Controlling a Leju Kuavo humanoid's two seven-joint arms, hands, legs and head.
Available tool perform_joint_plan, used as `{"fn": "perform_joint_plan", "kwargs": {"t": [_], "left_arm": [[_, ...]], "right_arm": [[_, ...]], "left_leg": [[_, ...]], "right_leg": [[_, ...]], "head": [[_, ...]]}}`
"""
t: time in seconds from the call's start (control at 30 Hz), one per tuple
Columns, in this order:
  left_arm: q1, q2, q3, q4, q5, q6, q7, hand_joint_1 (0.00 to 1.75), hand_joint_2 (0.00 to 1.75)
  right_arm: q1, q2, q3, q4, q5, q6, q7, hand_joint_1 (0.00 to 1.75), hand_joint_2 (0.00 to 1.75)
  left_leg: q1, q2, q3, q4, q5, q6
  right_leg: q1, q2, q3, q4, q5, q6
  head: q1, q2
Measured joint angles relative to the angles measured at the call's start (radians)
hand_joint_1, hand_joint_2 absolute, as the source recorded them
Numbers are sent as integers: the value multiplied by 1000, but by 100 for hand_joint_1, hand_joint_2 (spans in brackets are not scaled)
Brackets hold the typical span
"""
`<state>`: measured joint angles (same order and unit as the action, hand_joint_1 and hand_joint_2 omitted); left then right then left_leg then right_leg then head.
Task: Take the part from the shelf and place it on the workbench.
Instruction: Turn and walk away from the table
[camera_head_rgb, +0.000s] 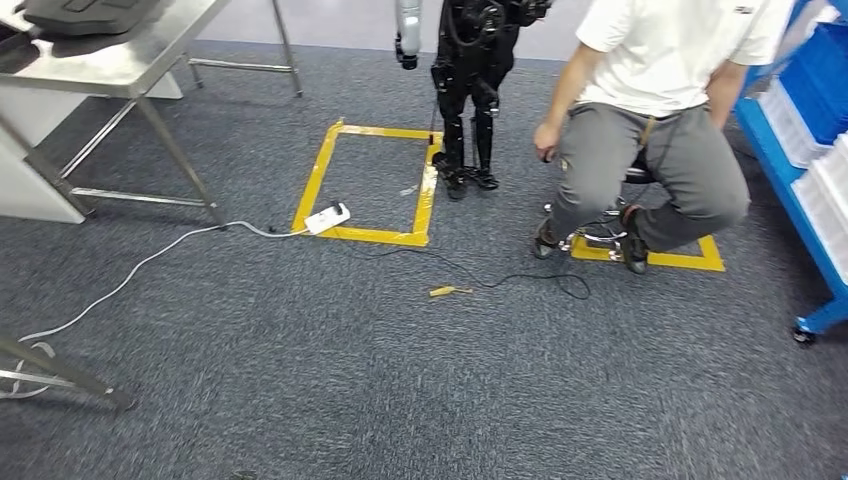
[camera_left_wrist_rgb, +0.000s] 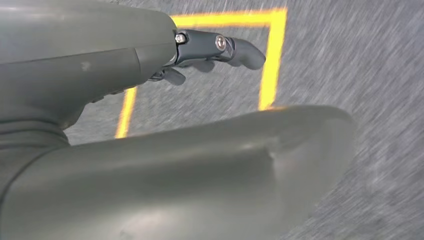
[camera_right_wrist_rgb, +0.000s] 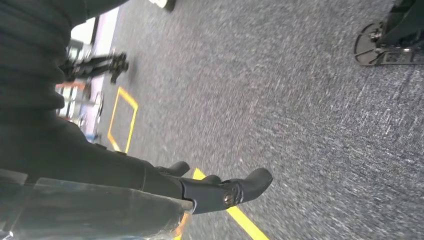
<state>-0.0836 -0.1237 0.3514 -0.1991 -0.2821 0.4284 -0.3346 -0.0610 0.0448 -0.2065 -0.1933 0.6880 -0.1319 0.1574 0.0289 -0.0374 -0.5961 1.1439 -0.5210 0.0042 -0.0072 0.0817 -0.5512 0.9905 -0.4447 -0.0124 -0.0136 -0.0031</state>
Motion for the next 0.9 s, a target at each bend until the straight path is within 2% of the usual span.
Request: {"fn": "perform_joint_plan", "kwargs": {"t": [0.03,0.07,0.1,0.17,0.23,0.3,0.37,0.4,0.43,0.47,0.53,0.57,0.6,0.67,0.7,0.77,0.8,0.83,0.87,0.9], "left_arm": [[0,3,-3,1,-8,-25,42,0,0],[0,6,-7,2,-15,-47,77,0,0],[0,9,-12,2,-20,-66,105,0,0],[-1,10,-22,3,-29,-99,141,0,0],[-1,12,-28,3,-32,-132,164,0,0],[0,13,-30,3,-32,-160,184,0,0],[1,14,-32,4,-33,-182,209,0,0],[1,15,-35,4,-34,-191,221,0,0],[1,16,-38,4,-37,-199,230,0,0],[1,16,-40,5,-39,-204,235,0,0],[0,17,-44,5,-42,-212,242,0,0],[0,19,-45,5,-42,-215,245,0,0],[-1,20,-46,5,-43,-218,247,0,0],[-5,22,-47,4,-45,-223,252,0,0],[-8,23,-48,4,-47,-224,254,0,0],[-10,25,-51,4,-50,-224,258,0,0],[-9,26,-52,4,-51,-223,260,0,0],[-7,27,-53,5,-52,-222,262,0,0],[-5,27,-53,5,-52,-222,263,0,0],[-4,27,-53,6,-52,-221,264,0,0]], "right_arm": [[-1,0,-2,0,-1,4,-3,0,175],[-2,-1,-5,0,-2,7,-4,0,175],[-1,-2,-8,0,-2,8,-5,0,175],[3,-8,-14,0,-5,8,-5,0,175],[5,-15,-20,1,-11,13,-6,0,175],[2,-22,-27,1,-17,26,-11,0,175],[1,-30,-36,1,-27,45,-17,0,175],[3,-33,-42,1,-34,54,-19,0,175],[5,-37,-48,1,-40,62,-21,0,175],[7,-40,-53,1,-45,68,-22,0,175],[6,-45,-62,1,-50,76,-22,0,175],[3,-46,-66,1,-52,79,-23,0,175],[2,-47,-69,1,-53,80,-23,0,175],[2,-50,-76,1,-54,83,-24,0,175],[4,-51,-80,1,-54,86,-24,0,175],[5,-54,-86,1,-55,91,-24,0,175],[5,-55,-88,1,-55,93,-24,0,175],[5,-55,-89,1,-55,95,-24,0,175],[5,-56,-91,1,-55,95,-24,0,175],[5,-56,-92,1,-55,95,-24,0,175]], "left_leg": [[-1,-18,21,-57,28,6],[-3,-32,33,-92,42,11],[-7,-36,37,-105,44,14],[-10,-15,41,-116,51,23],[-10,6,48,-135,63,35],[-12,32,50,-144,68,42],[-14,61,47,-144,67,42],[-14,74,46,-144,67,41],[-14,86,46,-143,67,39],[-13,97,46,-143,66,36],[-14,119,50,-141,62,22],[-15,130,53,-139,57,13],[-15,141,57,-139,52,3],[-10,163,68,-139,42,-12],[-5,155,70,-132,33,-18],[2,107,48,-66,-17,-25],[2,75,23,-4,-56,-26],[1,56,-9,65,-92,-24],[0,46,-36,122,-115,-21],[-1,41,-52,150,-117,-17]], "right_leg": [[3,13,-1,1,-1,1],[4,23,-3,2,0,4],[4,32,-7,2,0,9],[2,39,-19,3,2,21],[3,-1,-44,41,-18,26],[0,-52,-101,151,-73,22],[-8,-67,-161,267,-118,28],[-12,-70,-168,283,-120,36],[-18,-74,-152,257,-107,47],[-23,-83,-117,196,-85,59],[-29,-128,-38,57,-41,72],[-28,-147,-15,17,-26,70],[-24,-157,-9,0,-18,63],[-18,-140,-11,0,-12,43],[-20,-128,-10,-1,-11,34],[-24,-104,-3,-3,-6,17],[-22,-93,-5,-3,-4,11],[-18,-80,-6,-3,-2,5],[-12,-66,-6,-3,-2,2],[-7,-52,-5,-2,-1,0]], "head": [[0,0],[0,0],[0,0],[1,0],[4,0],[7,0],[9,0],[9,0],[9,0],[9,0],[10,0],[10,0],[10,0],[8,0],[6,0],[3,0],[1,0],[0,0],[0,0],[1,0]]}}
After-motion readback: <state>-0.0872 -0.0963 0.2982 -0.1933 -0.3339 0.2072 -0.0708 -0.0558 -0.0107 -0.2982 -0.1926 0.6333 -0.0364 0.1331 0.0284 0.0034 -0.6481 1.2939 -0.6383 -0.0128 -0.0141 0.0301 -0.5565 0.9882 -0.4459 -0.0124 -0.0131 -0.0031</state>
